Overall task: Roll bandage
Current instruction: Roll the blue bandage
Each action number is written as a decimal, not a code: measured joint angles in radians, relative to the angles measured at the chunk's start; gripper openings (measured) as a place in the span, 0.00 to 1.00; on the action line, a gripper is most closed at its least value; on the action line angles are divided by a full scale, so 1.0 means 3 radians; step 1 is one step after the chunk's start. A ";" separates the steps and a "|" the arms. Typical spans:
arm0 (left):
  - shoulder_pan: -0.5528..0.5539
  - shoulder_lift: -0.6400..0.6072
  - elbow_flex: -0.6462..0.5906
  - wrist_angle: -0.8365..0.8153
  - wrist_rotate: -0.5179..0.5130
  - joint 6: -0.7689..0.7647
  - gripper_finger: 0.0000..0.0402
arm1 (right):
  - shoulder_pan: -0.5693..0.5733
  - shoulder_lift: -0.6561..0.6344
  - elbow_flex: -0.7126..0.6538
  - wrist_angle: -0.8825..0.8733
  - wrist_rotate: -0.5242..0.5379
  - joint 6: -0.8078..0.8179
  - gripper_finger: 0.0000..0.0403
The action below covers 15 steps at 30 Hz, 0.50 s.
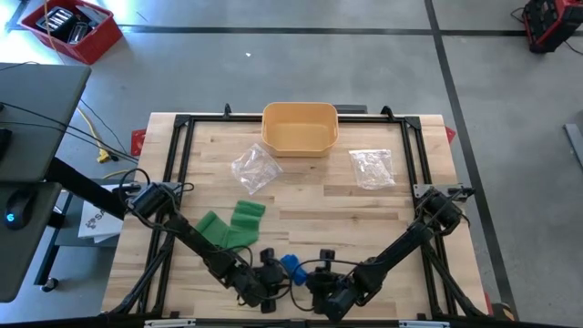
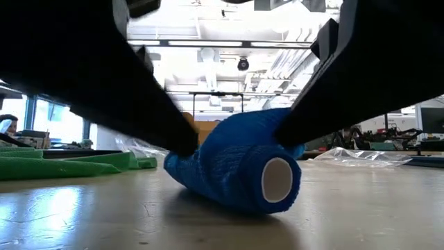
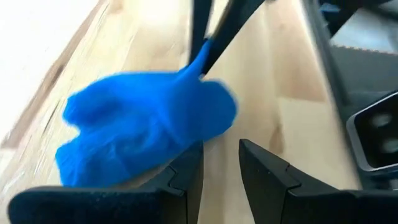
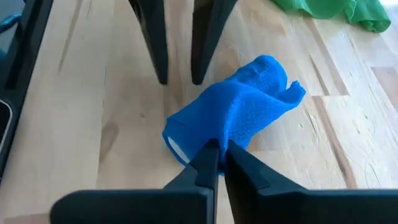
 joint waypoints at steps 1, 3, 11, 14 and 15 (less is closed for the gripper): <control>-0.0003 -0.0021 0.0000 0.0029 0.0002 0.0017 0.24 | 0.0000 0.0000 0.0000 -0.0016 0.0005 -0.0030 0.03; -0.0018 -0.0071 0.0000 0.0032 0.0001 0.0025 0.24 | 0.0004 0.0000 0.0000 -0.0050 0.0032 -0.0090 0.01; 0.0073 -0.0130 0.0000 -0.0017 -0.0048 0.0242 0.24 | 0.0004 -0.0001 0.0000 -0.0143 0.0194 -0.0267 0.00; 0.0165 -0.0118 -0.0006 -0.0126 -0.0063 0.0226 0.24 | 0.0005 -0.0001 0.0000 -0.0142 0.0192 -0.0281 0.00; 0.0195 -0.0118 -0.0006 -0.0114 -0.0065 0.0224 0.24 | 0.0005 -0.0001 0.0000 -0.0143 0.0187 -0.0282 0.00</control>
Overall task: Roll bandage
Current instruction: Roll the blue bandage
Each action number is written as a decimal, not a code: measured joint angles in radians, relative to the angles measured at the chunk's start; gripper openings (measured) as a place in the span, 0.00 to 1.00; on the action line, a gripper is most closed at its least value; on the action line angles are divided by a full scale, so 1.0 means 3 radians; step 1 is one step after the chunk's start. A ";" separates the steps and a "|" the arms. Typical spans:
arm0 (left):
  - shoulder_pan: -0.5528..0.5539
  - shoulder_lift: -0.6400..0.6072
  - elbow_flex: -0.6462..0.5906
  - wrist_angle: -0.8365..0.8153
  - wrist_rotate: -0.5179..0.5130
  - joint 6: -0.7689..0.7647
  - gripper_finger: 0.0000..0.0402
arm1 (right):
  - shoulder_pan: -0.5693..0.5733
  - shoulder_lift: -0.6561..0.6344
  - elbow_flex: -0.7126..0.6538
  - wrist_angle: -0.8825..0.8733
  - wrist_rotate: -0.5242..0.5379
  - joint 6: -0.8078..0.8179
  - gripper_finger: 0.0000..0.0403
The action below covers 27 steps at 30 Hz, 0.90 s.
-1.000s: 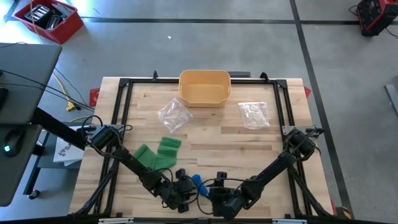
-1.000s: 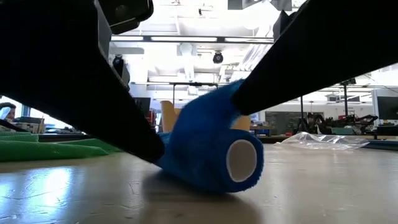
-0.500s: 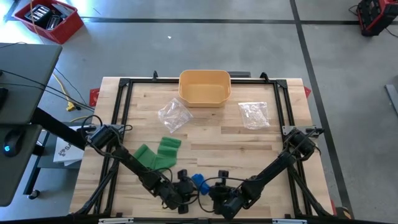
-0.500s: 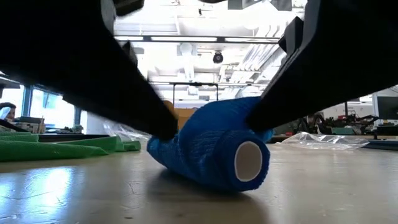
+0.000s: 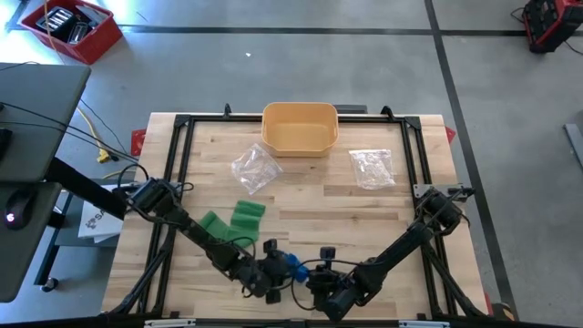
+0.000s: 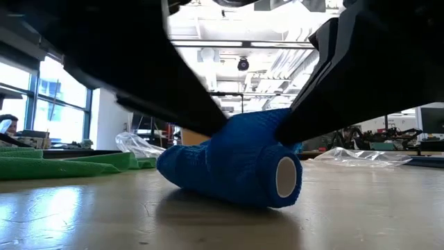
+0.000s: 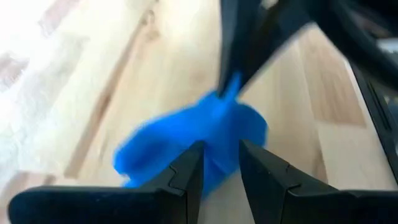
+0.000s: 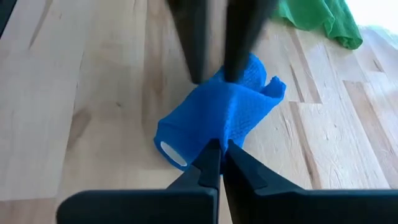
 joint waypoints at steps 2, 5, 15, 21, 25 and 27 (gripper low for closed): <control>0.0038 0.0000 0.0002 0.0035 -0.0006 0.0003 0.24 | 0.0000 0.0000 0.0000 -0.0010 -0.0002 -0.0005 0.00; 0.0076 0.0000 0.0002 0.0062 0.0005 0.0022 0.24 | 0.0000 -0.0001 0.0000 -0.0034 -0.0002 -0.0009 0.00; 0.0058 0.0005 -0.0016 -0.0130 0.0056 -0.0060 0.24 | 0.0054 -0.0063 0.0000 -0.0341 -0.0024 0.0096 0.00; 0.0034 0.0005 -0.0152 -0.0048 0.0053 -0.0187 0.24 | 0.0132 -0.0173 0.0000 -0.0696 0.0042 0.0305 0.00; 0.0017 0.0015 -0.0157 0.0003 0.0048 -0.0153 0.24 | 0.0150 -0.0195 0.0000 -0.0744 0.0169 0.0282 0.00; 0.0015 0.0018 -0.0161 0.0016 0.0056 -0.0146 0.24 | 0.0137 -0.0195 0.0000 -0.0706 0.0162 0.0161 0.00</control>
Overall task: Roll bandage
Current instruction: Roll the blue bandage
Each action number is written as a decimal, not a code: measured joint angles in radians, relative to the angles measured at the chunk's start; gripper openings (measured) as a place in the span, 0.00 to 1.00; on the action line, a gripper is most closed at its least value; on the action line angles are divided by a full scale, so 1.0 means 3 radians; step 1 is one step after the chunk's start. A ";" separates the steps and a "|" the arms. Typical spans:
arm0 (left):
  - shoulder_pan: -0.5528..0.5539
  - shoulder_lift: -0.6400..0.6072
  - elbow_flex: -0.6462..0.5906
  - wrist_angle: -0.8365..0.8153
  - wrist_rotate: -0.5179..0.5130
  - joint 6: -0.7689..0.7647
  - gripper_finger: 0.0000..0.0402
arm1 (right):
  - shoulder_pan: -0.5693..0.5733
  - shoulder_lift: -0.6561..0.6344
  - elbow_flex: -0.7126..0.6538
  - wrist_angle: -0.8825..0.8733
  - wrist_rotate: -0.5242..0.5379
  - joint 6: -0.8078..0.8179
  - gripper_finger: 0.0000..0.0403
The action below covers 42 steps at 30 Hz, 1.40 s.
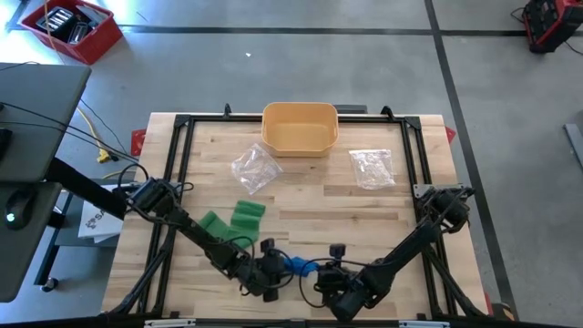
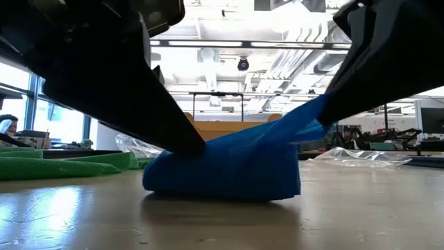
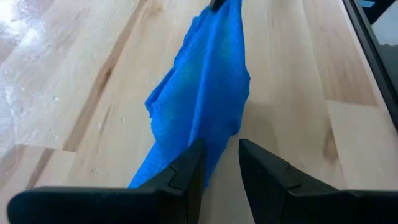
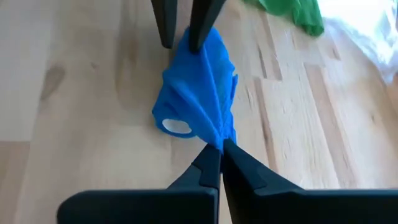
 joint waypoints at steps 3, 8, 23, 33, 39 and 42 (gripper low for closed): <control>0.0001 0.0001 -0.0001 0.0003 0.0008 0.0001 0.24 | -0.0057 0.0000 0.0001 0.0058 -0.0022 -0.0275 0.00; -0.0003 0.0002 -0.0003 0.0003 0.0009 0.0012 0.24 | -0.0267 0.0017 0.0001 0.0041 -0.0159 -0.0714 0.00; -0.0103 0.0018 -0.0013 0.0011 0.0023 0.0055 0.24 | -0.0524 0.0215 0.0001 -0.0155 -0.0655 -0.0905 0.14; -0.0173 0.0027 0.0068 0.0030 -0.0126 0.0322 0.23 | -0.0397 0.0096 0.0000 -0.0203 -0.0502 -0.0900 0.47; -0.0213 -0.0083 0.0183 0.0033 -0.0197 0.0507 0.18 | -0.0340 0.0006 0.0000 -0.0394 -0.0502 -0.0754 0.49; -0.0174 -0.0089 0.0182 -0.0032 -0.0227 0.0549 0.16 | -0.0296 -0.0012 0.0000 -0.0396 -0.0513 -0.0651 0.49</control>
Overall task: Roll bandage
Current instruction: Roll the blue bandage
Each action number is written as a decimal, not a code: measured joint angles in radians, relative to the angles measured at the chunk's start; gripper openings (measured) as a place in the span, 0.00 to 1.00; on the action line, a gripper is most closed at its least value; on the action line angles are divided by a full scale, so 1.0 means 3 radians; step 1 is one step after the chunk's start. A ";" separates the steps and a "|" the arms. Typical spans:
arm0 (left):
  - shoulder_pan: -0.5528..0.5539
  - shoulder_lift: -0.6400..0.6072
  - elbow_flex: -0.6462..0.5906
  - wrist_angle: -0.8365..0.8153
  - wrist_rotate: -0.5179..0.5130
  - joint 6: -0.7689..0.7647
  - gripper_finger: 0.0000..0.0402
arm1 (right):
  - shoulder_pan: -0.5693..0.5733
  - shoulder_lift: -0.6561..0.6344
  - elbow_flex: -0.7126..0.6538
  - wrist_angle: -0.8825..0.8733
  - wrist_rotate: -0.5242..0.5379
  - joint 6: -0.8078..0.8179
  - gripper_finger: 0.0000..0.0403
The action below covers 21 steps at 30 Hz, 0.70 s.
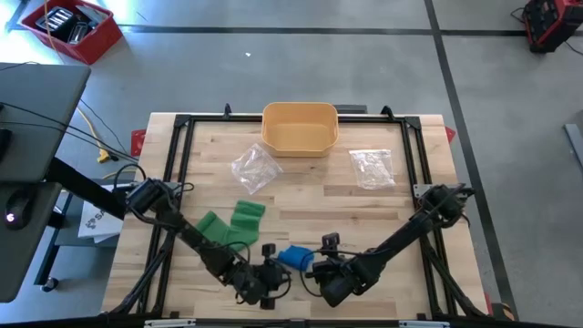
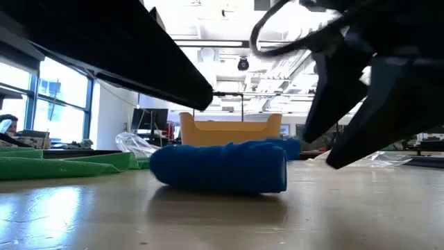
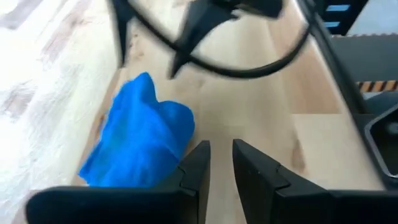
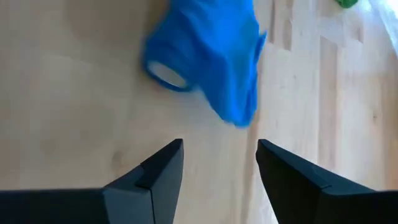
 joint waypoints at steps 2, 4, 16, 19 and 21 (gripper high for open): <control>0.0046 -0.0005 0.0000 -0.0078 -0.0003 -0.0027 0.14 | 0.0037 -0.0021 0.0000 0.0040 -0.0013 0.0127 0.49; 0.0095 -0.0005 0.0000 -0.0185 -0.0001 -0.0069 0.12 | 0.0077 -0.0044 0.0000 0.0036 -0.0018 0.0262 0.49; 0.0364 -0.0006 -0.0030 -0.0185 0.0117 -0.0226 0.06 | 0.0219 -0.0180 0.0000 0.0032 0.0008 0.0850 0.49; 0.0354 0.0003 -0.0089 -0.0180 0.0248 -0.0305 0.04 | 0.0219 -0.0180 0.0000 0.0191 0.0009 0.0893 0.49; 0.0319 0.0008 -0.0134 -0.0160 0.0252 -0.0369 0.03 | 0.0218 -0.0180 0.0000 0.0361 0.0010 0.0865 0.49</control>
